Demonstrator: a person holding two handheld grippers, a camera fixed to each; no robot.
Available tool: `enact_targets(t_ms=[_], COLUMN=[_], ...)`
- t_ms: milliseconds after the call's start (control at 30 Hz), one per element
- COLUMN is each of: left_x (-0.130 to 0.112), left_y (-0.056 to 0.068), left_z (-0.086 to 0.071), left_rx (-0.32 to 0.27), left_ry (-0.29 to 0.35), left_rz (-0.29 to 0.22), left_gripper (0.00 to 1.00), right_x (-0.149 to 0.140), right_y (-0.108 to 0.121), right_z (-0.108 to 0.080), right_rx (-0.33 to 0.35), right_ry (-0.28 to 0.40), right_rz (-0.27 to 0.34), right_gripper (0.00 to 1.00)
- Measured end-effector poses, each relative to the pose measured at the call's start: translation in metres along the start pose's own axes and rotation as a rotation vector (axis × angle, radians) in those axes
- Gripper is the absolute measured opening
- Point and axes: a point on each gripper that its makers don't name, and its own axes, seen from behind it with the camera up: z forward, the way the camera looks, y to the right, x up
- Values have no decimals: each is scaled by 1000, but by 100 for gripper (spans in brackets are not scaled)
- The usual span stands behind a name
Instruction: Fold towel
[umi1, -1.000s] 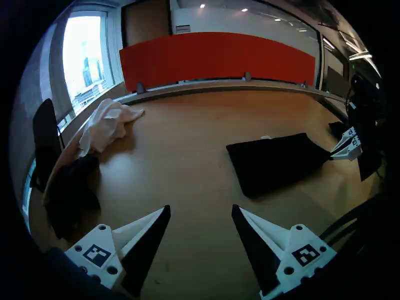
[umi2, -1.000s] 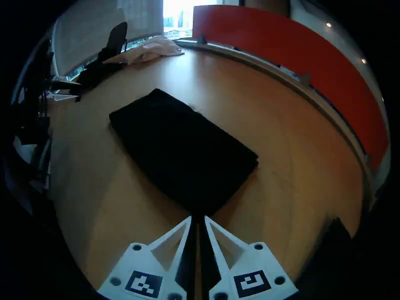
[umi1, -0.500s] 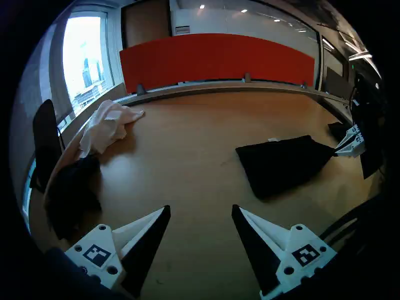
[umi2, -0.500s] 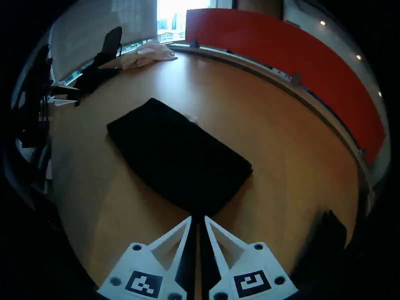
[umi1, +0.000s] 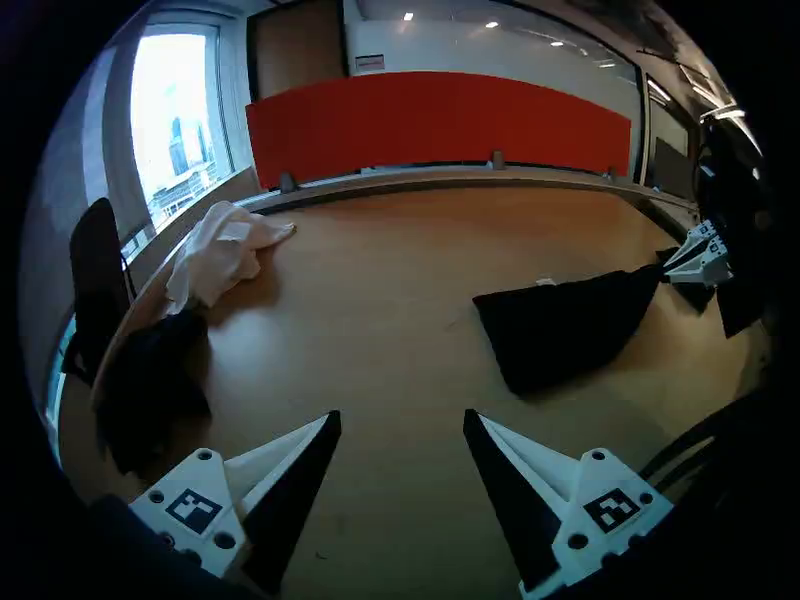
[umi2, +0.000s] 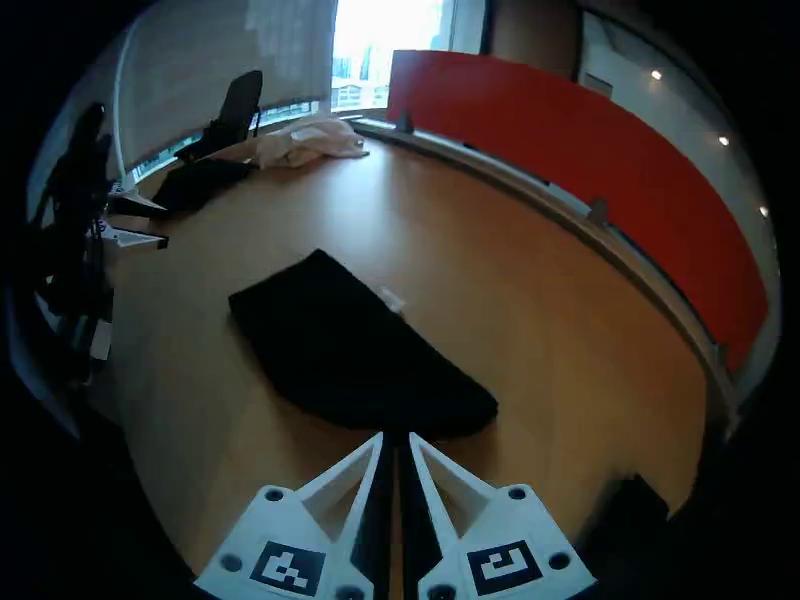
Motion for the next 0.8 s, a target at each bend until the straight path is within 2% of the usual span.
enact_targets(t_ms=[433, 800], left_x=[3, 0], left_y=[1, 0], left_z=[-13, -19], left_rx=[12, 14], left_ry=[10, 10], left_rz=[-27, -41], left_gripper=[91, 91], right_x=[75, 98], right_y=[-8, -22], right_z=[2, 11], right_rx=[19, 56], right_ry=[89, 101], right_rz=[-149, -215], right_gripper=[3, 3])
